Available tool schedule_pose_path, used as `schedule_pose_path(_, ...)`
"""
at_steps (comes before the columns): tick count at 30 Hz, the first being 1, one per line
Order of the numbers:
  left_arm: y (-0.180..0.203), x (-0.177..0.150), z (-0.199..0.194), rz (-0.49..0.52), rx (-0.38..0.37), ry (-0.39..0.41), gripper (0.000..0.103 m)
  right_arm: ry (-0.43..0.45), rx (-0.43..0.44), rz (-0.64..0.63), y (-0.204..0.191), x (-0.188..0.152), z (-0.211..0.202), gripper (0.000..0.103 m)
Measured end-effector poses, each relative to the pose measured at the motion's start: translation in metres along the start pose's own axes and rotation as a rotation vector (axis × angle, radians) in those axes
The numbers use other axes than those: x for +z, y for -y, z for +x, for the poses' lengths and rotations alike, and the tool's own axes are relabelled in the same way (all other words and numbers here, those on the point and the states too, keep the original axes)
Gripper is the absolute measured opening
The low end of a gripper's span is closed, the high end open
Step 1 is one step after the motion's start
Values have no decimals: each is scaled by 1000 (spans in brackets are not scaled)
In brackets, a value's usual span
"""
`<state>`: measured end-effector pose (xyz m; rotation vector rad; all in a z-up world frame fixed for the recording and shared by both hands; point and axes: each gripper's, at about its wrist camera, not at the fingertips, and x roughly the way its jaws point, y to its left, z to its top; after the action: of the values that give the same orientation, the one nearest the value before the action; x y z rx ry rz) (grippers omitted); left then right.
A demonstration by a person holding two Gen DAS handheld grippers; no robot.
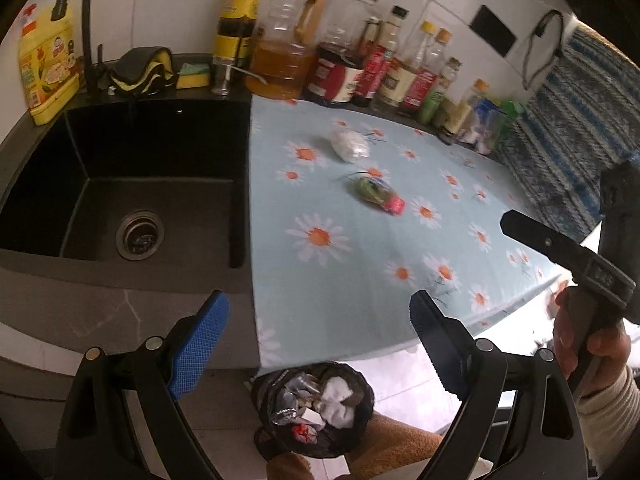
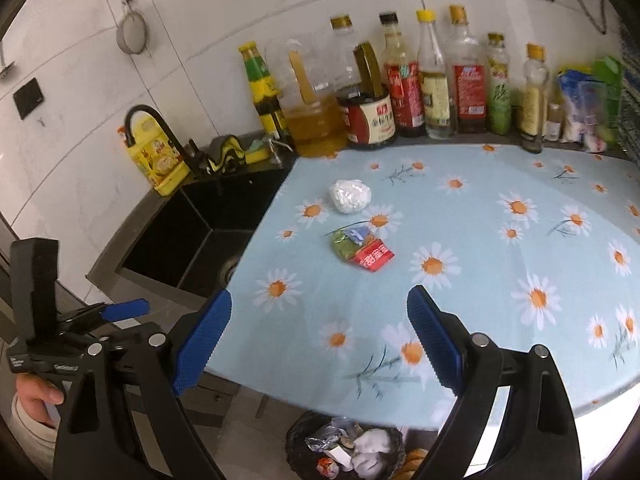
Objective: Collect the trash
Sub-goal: 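Grasp the red-and-green snack packet with the right tool while the left tool approaches the white bag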
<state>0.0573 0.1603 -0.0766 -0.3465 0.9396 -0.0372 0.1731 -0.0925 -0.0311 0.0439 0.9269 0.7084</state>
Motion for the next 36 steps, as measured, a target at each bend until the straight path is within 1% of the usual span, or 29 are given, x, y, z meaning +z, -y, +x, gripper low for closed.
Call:
schedule_pose_path(3, -6, 4, 9, -46, 44, 0, 89, -50, 20, -17, 12, 11, 28, 89)
schedule_pose_path(6, -10, 10, 19, -100, 65, -17, 89, -112, 42, -45, 21, 21, 61, 89)
schedule_pose_path(8, -11, 14, 27, -110, 90, -29, 89, -152, 53, -79, 26, 26, 84, 89)
schedule_pose_path(13, -8, 26, 41, -158, 140, -48, 89, -203, 80, -147, 36, 38, 126, 89)
schedule_pose_path(17, -8, 31, 50, -200, 167, -62, 89, -242, 77, -201, 41, 43, 155, 89)
schedule_pose_path(21, -3, 34, 57, -209, 189, -70, 89, -248, 51, -261, 42, 43, 170, 87)
schedule_pose_path(23, -3, 36, 59, -224, 187, -73, 89, -250, 46, -292, 42, 41, 176, 77)
schedule_pose_path(24, -2, 37, 61, -228, 187, -73, 89, -253, 48, -298, 43, 40, 177, 68)
schedule_pose_path(25, -2, 38, 62, -227, 191, -73, 89, -238, 32, -318, 42, 39, 177, 59)
schedule_pose_path(27, 0, 40, 67, -225, 189, -78, 89, -230, 15, -351, 40, 38, 179, 51)
schedule_pose_path(31, 1, 42, 77, -230, 187, -89, 89, -214, 18, -380, 39, 34, 178, 50)
schedule_pose_path(36, 8, 50, 89, -205, 179, -94, 89, -223, 59, -324, 50, 39, 167, 50)
